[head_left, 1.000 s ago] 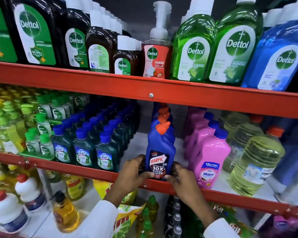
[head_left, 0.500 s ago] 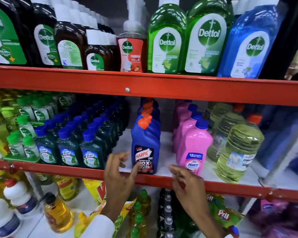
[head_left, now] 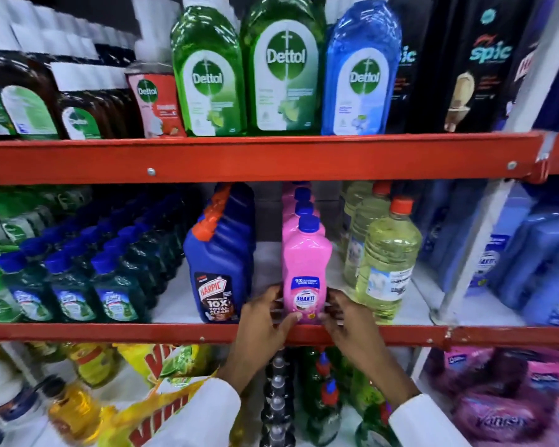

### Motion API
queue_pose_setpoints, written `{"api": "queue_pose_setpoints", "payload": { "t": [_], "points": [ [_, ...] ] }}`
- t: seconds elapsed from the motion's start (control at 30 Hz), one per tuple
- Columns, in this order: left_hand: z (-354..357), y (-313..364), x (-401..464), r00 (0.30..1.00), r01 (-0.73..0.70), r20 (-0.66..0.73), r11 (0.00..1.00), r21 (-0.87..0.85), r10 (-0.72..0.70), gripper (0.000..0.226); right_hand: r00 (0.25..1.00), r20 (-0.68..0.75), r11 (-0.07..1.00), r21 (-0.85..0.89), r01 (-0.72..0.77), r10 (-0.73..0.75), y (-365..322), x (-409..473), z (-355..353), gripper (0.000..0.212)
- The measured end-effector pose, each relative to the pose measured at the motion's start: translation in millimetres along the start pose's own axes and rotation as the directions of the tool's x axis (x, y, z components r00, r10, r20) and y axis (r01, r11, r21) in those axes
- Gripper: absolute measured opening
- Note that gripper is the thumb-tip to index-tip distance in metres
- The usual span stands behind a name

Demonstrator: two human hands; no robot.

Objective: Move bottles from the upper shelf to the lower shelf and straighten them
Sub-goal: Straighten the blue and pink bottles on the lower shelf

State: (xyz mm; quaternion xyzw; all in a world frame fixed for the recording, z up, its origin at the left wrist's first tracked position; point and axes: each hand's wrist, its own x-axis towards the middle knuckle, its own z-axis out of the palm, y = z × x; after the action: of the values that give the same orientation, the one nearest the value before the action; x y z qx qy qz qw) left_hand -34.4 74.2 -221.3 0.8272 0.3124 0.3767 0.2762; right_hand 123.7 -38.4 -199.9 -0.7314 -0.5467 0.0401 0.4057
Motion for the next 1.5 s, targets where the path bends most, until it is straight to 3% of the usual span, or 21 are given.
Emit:
{"api": "queue_pose_setpoints", "payload": {
  "t": [0.23, 0.6, 0.77, 0.83, 0.93, 1.03, 1.1, 1.17, 1.27, 1.33, 1.4, 1.5],
  "points": [
    [6, 7, 1, 0.999, 0.026, -0.043, 0.997, 0.07, -0.023, 0.062, 0.999, 0.048, 1.0, 0.02, -0.008, 0.007, 8, 3, 0, 0.038],
    [12, -1, 2, 0.997, 0.071, -0.027, 0.997, 0.031, -0.07, 0.061, 0.998, 0.06, 0.999, -0.006, -0.036, 0.036, 15, 6, 2, 0.037],
    [12, -1, -5, 0.995, 0.073, -0.068, 0.997, -0.02, -0.075, 0.064, 0.998, 0.062, 0.991, 0.129, -0.033, 0.025, 14, 0, -4, 0.041],
    [12, 3, -16, 0.981, 0.05, -0.186, 0.997, -0.059, -0.06, 0.062, 0.999, -0.003, 0.973, 0.229, -0.035, 0.037, 14, -13, -15, 0.035],
    [19, 23, -36, 0.921, -0.108, -0.377, 0.994, 0.002, 0.101, 0.026, 0.969, -0.23, 0.955, 0.294, -0.025, 0.096, 27, -41, -42, 0.042],
    [42, 51, -41, 0.918, -0.25, -0.313, 0.968, 0.013, 0.242, 0.009, 0.878, -0.43, 0.933, 0.357, -0.05, 0.212, 54, -48, -71, 0.041],
    [61, 71, -35, 0.948, -0.25, -0.206, 0.968, -0.009, 0.243, 0.013, 0.84, -0.482, 0.937, 0.339, -0.082, 0.249, 68, -41, -85, 0.033],
    [80, 86, -25, 0.972, -0.204, -0.128, 0.978, -0.035, 0.199, 0.025, 0.874, -0.409, 0.938, 0.322, -0.129, 0.261, 78, -30, -94, 0.034],
    [100, 99, -13, 0.992, -0.102, -0.076, 0.991, -0.085, 0.096, 0.046, 0.962, -0.124, 0.947, 0.244, -0.21, 0.245, 88, -17, -99, 0.051],
    [109, 102, -5, 0.997, -0.034, -0.072, 0.993, -0.11, 0.026, 0.061, 0.978, 0.04, 0.972, 0.109, -0.21, 0.206, 92, -11, -100, 0.058],
    [114, 104, 1, 0.996, 0.034, -0.079, 0.991, -0.128, -0.044, 0.077, 0.983, 0.097, 0.987, 0.016, -0.16, 0.158, 94, -8, -100, 0.061],
    [117, 98, 6, 0.99, 0.111, -0.067, 0.98, -0.166, -0.123, 0.084, 0.982, 0.126, 0.988, 0.056, -0.146, 0.138, 96, -6, -102, 0.062]
  ]
}}
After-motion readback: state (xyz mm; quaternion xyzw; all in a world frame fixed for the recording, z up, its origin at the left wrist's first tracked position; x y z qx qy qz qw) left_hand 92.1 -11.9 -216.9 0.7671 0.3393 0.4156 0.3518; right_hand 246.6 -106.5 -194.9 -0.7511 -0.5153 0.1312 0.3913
